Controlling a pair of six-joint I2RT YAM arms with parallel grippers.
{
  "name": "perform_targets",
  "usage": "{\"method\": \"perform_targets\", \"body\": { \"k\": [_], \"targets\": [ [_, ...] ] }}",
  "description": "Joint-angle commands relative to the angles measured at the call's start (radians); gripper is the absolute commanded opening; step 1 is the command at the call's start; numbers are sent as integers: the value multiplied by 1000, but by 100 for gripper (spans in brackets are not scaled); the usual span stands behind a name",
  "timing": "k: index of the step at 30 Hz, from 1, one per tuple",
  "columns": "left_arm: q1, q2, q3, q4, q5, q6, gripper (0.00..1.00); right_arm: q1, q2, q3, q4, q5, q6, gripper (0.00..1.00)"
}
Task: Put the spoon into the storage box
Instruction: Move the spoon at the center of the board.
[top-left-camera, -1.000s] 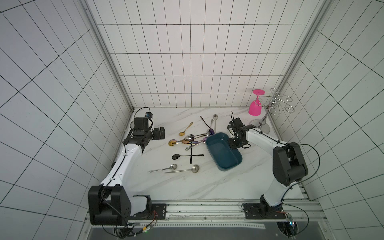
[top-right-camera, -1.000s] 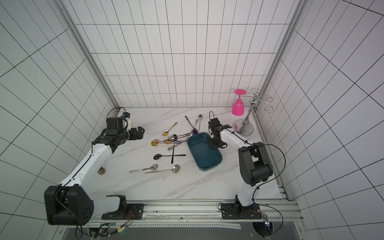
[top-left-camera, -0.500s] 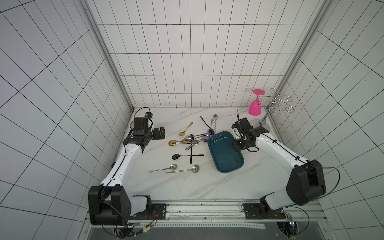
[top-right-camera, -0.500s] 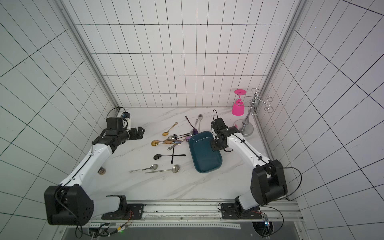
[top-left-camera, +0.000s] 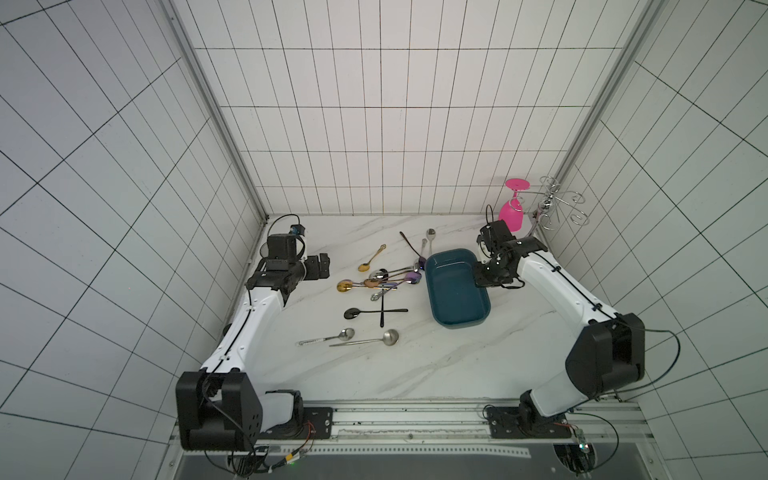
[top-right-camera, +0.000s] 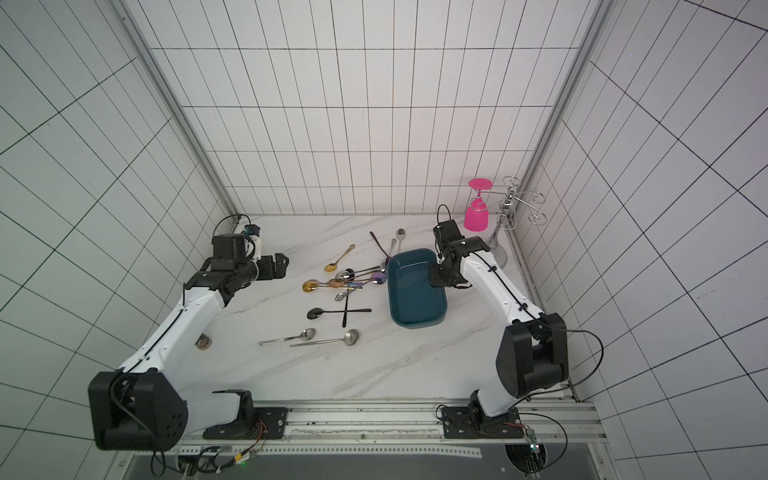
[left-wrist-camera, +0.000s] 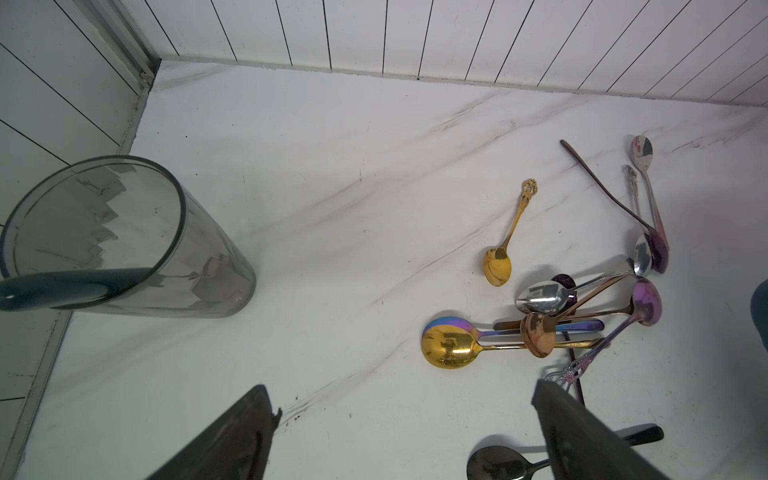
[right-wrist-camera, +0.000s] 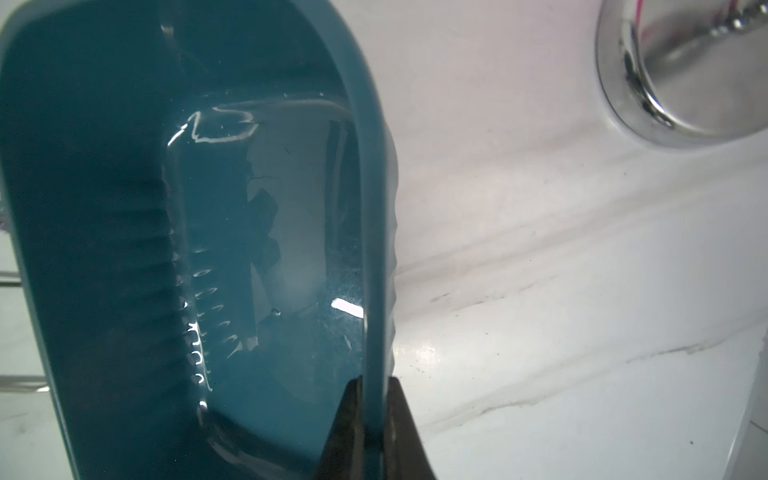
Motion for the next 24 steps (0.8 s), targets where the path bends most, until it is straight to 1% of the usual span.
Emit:
{"method": "perform_targets", "body": {
  "k": [1, 3, 5, 10, 20, 24],
  "targets": [
    [1, -5, -8, 21, 13, -1, 99, -17, 59, 44, -32, 21, 34, 0],
    [1, -8, -6, 20, 10, 0, 99, -11, 96, 43, -21, 5, 46, 0],
    [1, -8, -6, 20, 7, 1, 99, 10, 127, 33, 6, 16, 61, 0],
    [2, -10, -3, 18, 8, 0, 99, 65, 199, 44, 61, 34, 144, 0],
    [1, -21, -6, 20, 0, 6, 99, 240, 329, 152, 191, 102, 276, 0],
    [2, -22, -7, 21, -1, 5, 99, 318, 374, 206, 229, 118, 299, 0]
  ]
}}
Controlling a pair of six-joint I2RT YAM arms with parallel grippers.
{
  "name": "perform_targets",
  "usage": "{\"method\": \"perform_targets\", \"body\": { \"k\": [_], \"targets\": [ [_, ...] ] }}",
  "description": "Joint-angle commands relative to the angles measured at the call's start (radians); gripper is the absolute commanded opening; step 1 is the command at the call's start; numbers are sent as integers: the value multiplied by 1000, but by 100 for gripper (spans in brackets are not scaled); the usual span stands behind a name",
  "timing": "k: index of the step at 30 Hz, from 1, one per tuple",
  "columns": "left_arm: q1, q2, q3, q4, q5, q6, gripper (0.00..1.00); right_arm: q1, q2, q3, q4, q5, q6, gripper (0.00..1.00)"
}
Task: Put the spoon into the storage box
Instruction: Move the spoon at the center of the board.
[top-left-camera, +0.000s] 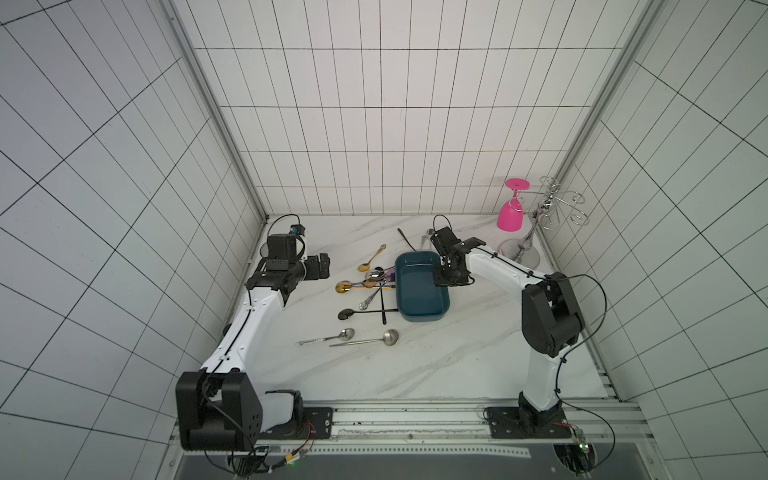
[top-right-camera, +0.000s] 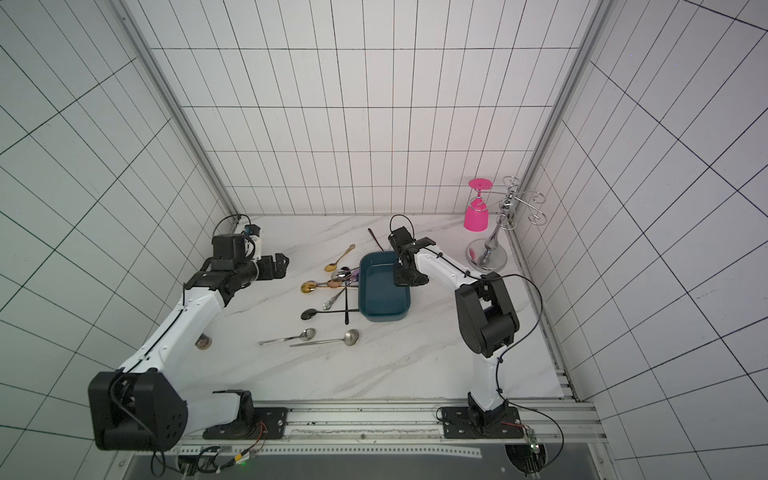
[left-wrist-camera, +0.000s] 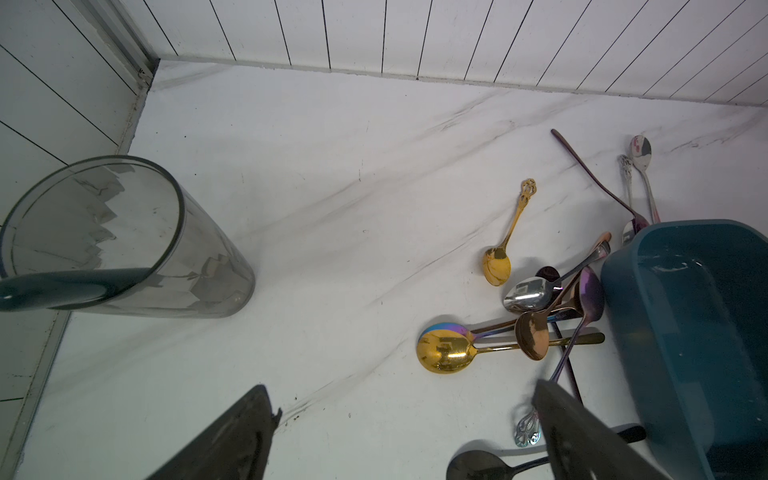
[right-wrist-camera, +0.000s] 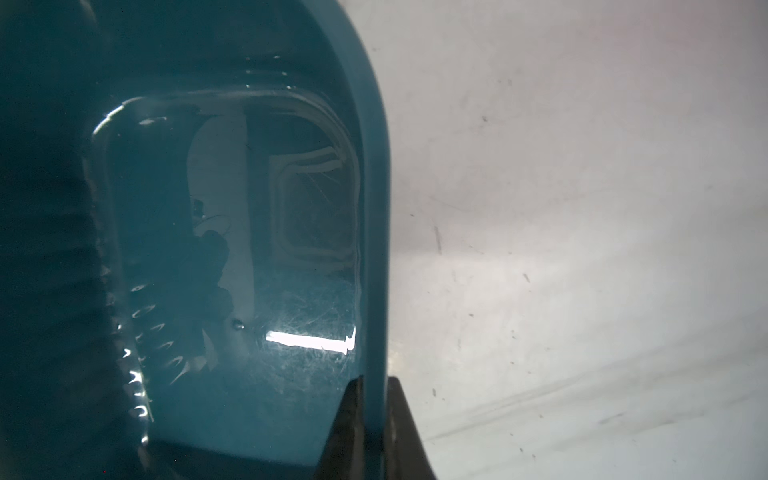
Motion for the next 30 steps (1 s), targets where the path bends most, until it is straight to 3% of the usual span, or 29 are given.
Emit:
{"method": "perform_targets", "body": {
  "k": [1, 7, 12, 15, 23, 30],
  "targets": [
    [1, -22, -8, 21, -1, 5, 99, 69, 41, 66, 59, 37, 48, 0],
    [6, -24, -9, 23, -1, 5, 99, 132, 114, 168, 80, 10, 71, 0],
    [9, -24, -9, 23, 0, 5, 99, 133, 176, 292, 32, -47, 77, 0],
    [9, -26, -8, 21, 0, 6, 99, 113, 141, 303, -14, -91, 59, 0],
    [9, -12, -1, 11, 41, 6, 99, -55, -150, 26, -75, -222, -19, 0],
    [6, 7, 9, 1, 79, 12, 99, -84, -294, -216, 0, -225, -47, 0]
  ]
}}
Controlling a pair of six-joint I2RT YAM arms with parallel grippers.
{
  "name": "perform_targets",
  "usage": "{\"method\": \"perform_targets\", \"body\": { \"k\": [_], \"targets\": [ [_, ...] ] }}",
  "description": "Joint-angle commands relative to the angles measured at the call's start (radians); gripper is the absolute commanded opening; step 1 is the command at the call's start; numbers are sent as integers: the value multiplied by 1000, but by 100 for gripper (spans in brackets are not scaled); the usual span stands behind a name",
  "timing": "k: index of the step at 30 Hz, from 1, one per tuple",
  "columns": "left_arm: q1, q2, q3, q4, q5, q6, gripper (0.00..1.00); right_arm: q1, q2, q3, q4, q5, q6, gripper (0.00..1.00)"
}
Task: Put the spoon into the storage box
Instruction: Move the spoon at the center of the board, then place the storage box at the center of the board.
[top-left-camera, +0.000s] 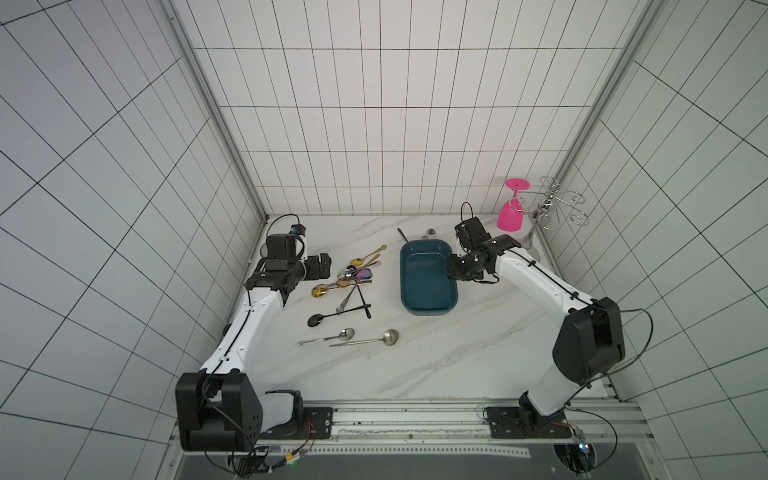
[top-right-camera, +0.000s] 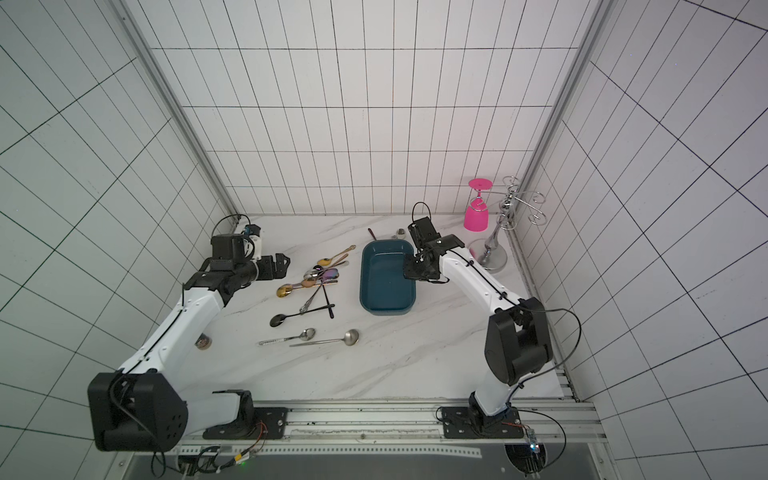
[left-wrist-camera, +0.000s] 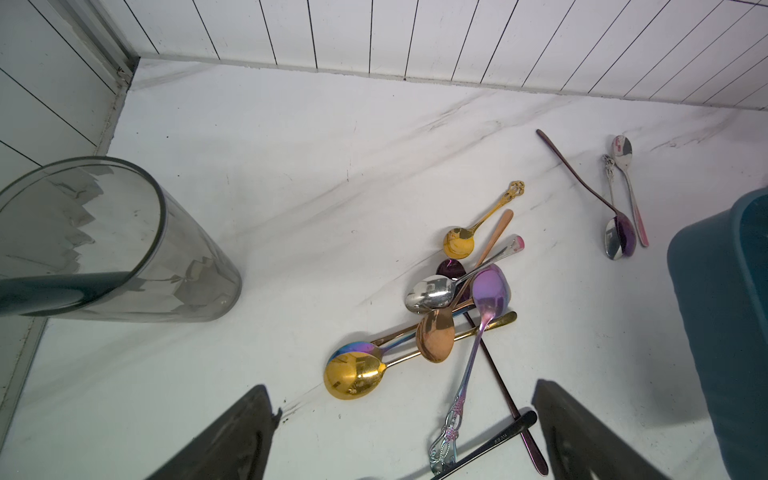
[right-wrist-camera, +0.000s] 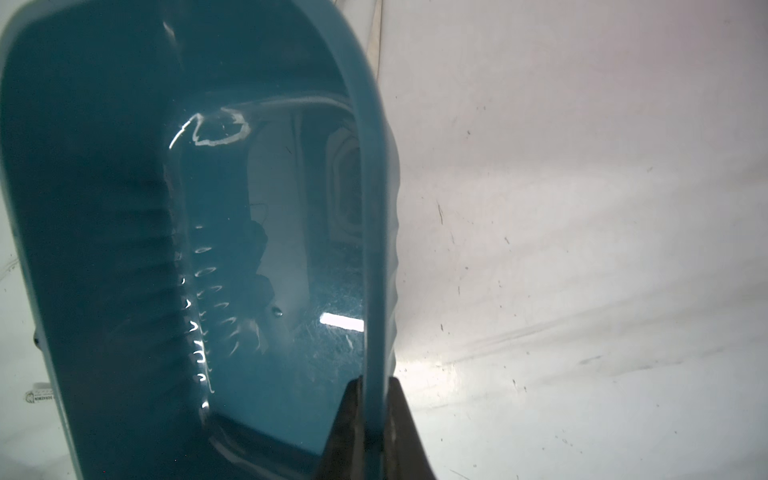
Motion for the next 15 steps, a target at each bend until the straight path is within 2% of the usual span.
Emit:
{"method": "perform_targets", "body": {
  "k": [1, 15],
  "targets": [
    [-1, 11, 9, 1, 32, 12, 99, 5, -3, -106, 39, -35, -15, 0],
    [-93, 87, 50, -49, 35, 35, 99, 10, 139, -114, 194, -85, 10, 0]
  ]
}}
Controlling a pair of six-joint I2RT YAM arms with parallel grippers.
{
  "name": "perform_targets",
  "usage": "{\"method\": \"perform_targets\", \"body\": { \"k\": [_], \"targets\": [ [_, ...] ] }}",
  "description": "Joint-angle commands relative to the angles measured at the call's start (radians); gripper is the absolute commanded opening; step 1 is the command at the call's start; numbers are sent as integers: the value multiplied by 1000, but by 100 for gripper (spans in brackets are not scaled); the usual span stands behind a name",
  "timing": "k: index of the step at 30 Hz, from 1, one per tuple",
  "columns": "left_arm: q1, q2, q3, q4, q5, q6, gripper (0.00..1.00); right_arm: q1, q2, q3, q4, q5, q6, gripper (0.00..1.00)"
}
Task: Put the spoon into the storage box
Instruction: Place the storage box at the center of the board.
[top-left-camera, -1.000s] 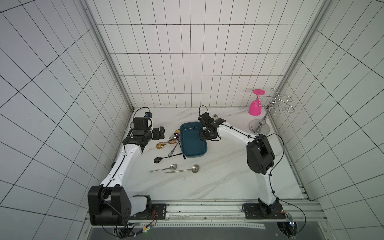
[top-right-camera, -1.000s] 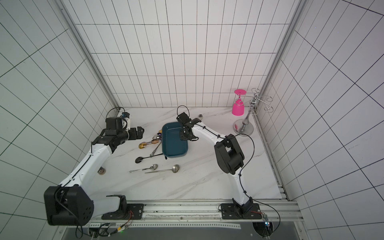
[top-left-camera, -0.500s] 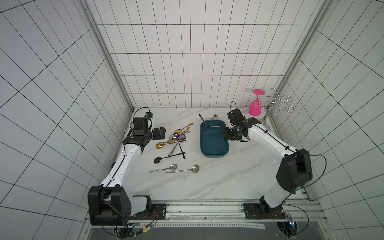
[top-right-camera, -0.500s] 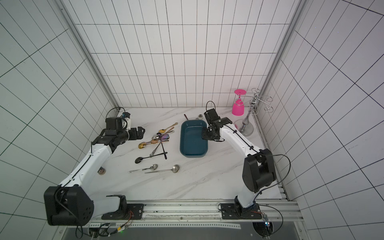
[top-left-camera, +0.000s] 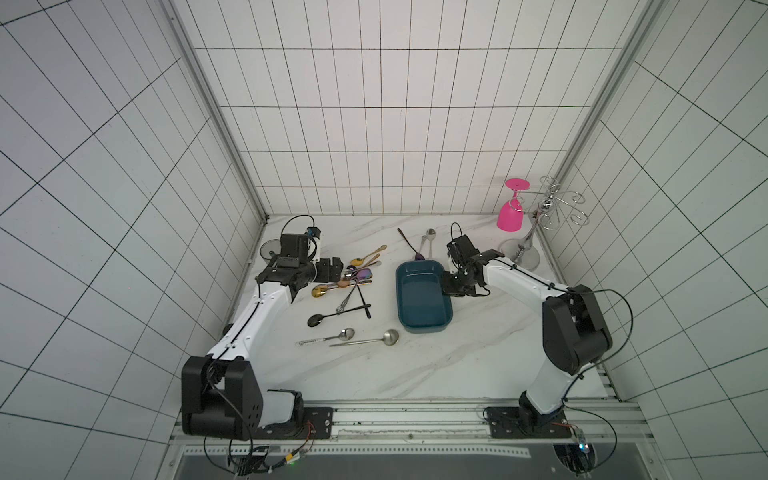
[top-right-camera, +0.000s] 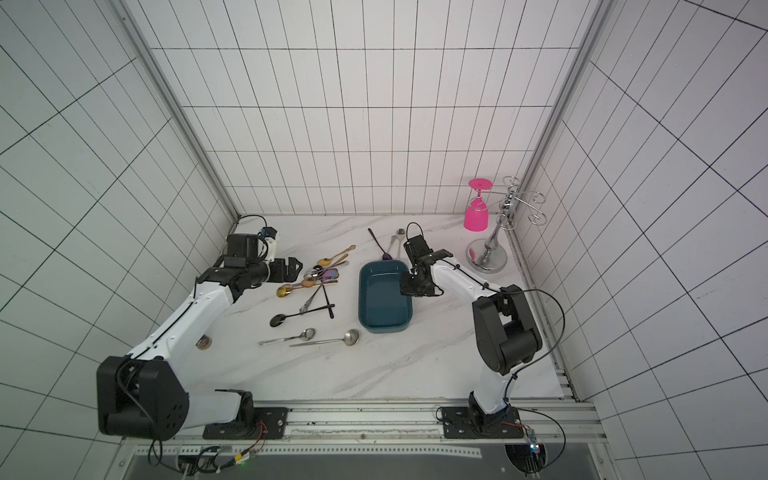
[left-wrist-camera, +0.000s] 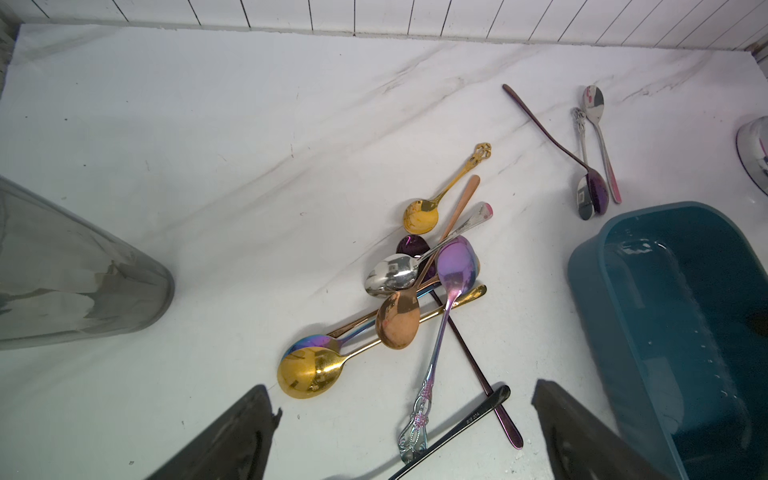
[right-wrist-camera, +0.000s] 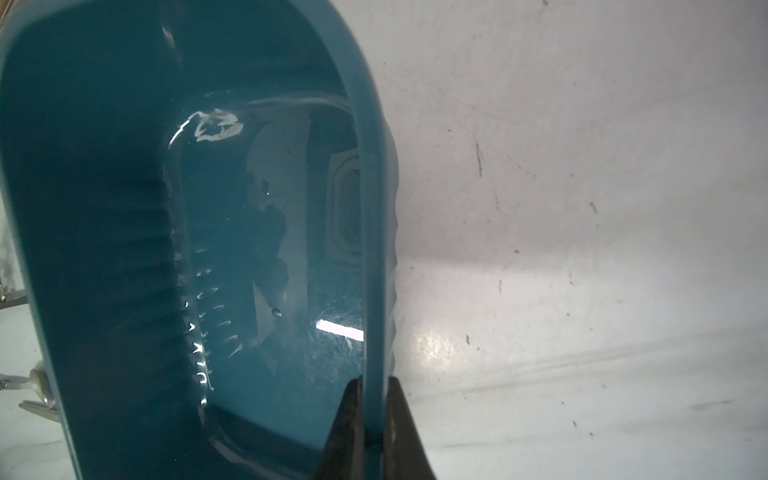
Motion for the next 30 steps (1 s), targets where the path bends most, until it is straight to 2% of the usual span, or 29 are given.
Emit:
{"method": "perform_targets", "body": {
  "k": [1, 9, 12, 21, 26, 30],
  "targets": [
    [-8, 20, 29, -25, 17, 21, 99, 8, 28, 12, 39, -23, 1, 0],
    [-15, -15, -67, -73, 109, 69, 95, 7, 46, 27, 32, -11, -20, 2],
    [-32, -10, -99, -67, 91, 80, 95, 4, 14, 28, 21, 3, -28, 8],
    [-134, 60, -114, 5, 15, 45, 92, -40, -142, 19, -46, 37, -60, 16],
    [-153, 119, -103, 30, -19, 25, 86, -82, -264, -29, -53, 61, -92, 30],
    [-153, 153, -85, 26, -31, 12, 84, -101, -289, -71, -18, 26, -84, 29]
  ]
}}
